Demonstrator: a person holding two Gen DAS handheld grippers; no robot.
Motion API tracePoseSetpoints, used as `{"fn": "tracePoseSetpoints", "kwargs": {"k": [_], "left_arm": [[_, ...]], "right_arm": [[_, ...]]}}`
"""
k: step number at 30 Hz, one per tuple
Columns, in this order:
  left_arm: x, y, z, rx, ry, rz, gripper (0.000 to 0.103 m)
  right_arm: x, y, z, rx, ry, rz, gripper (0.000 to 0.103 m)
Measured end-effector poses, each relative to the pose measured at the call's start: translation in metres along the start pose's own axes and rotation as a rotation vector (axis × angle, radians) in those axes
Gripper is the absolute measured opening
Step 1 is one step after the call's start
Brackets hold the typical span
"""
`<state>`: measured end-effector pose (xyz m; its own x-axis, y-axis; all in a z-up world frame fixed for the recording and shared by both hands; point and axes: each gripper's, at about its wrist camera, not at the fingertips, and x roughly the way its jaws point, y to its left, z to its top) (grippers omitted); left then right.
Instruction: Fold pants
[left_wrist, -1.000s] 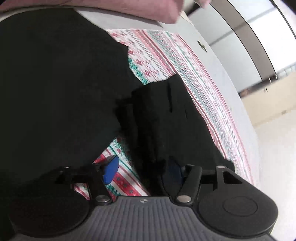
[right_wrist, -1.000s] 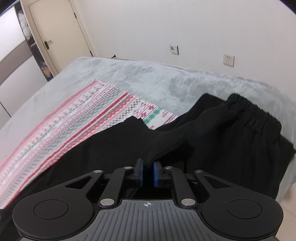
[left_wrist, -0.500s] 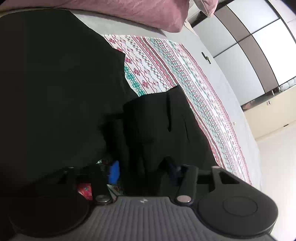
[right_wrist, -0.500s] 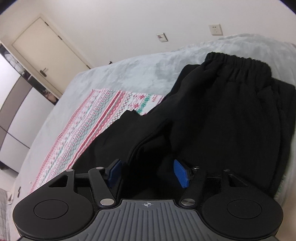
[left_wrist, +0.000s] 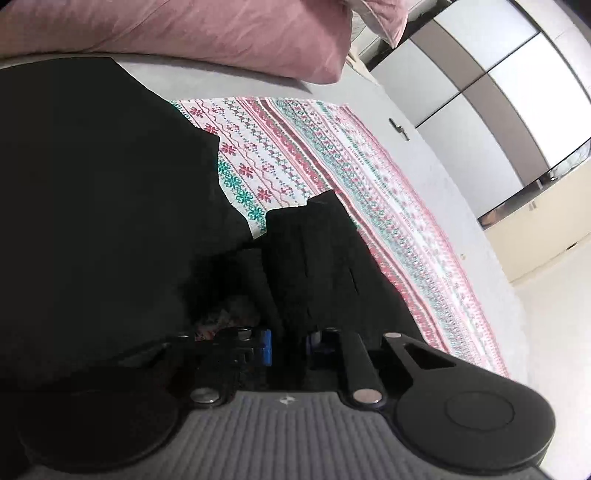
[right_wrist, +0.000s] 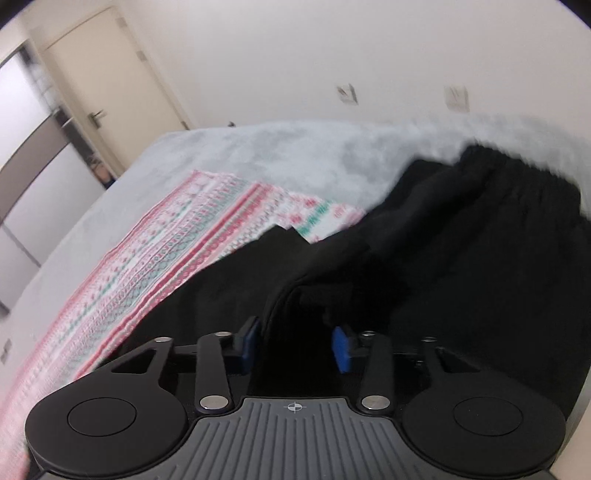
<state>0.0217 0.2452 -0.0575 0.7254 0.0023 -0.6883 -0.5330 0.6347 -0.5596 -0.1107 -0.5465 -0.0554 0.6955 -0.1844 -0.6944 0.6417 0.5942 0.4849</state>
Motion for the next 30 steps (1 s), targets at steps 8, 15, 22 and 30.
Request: {"fn": "tracePoseSetpoints", "kwargs": {"k": [8, 15, 22, 30], "left_arm": [[0.006, 0.008, 0.004, -0.034, 0.046, 0.007, 0.039], [0.01, 0.002, 0.003, -0.032, 0.054, 0.021, 0.041], [0.019, 0.014, 0.006, -0.089, 0.084, 0.012, 0.044], [0.001, 0.007, 0.01, -0.084, 0.014, -0.04, 0.036]], "right_arm": [[0.007, 0.017, 0.005, -0.028, 0.006, 0.022, 0.01], [0.003, 0.041, 0.001, -0.176, 0.007, 0.062, 0.018], [0.032, 0.029, 0.003, -0.117, 0.017, 0.013, 0.018], [0.001, 0.045, 0.015, -0.101, -0.125, 0.056, 0.003]]}}
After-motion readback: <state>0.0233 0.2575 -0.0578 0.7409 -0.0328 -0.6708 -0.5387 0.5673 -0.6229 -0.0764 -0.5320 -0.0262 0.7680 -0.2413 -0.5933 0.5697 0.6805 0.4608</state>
